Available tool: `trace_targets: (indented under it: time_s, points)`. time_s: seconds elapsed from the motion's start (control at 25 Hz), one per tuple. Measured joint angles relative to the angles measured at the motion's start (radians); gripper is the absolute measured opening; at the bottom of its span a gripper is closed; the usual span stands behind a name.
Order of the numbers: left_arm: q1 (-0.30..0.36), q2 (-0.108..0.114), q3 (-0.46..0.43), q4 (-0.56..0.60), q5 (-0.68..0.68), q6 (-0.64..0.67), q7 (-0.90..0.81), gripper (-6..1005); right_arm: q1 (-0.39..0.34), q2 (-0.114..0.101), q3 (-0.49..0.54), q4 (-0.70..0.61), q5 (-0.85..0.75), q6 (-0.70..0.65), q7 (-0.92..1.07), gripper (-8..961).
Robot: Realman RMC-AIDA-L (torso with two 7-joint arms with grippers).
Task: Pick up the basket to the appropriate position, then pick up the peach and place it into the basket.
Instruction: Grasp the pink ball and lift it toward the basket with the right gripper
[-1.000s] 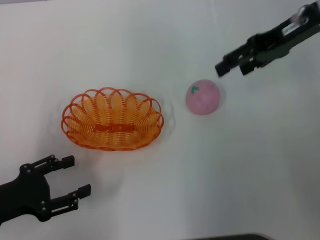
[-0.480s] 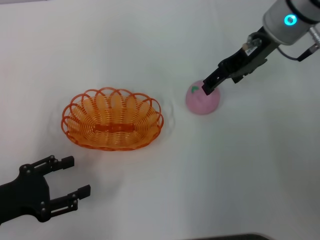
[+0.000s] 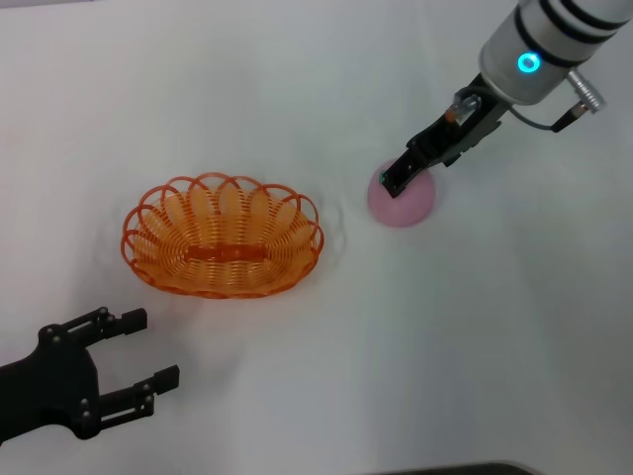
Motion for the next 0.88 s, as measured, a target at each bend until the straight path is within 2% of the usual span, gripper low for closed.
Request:
trace_targets:
  time_s: [0.2,0.88]
  points:
    - [-0.001,0.0,0.0,0.0,0.0,0.0,-0.003,781,0.004,0.0,-0.048,0.031,0.032,0.03,-0.002,949]
    - [-0.001,0.0,0.001,-0.001,0.004,0.009,-0.006,780,0.004,0.0,-0.085,0.077,0.038,0.088,-0.006,949]
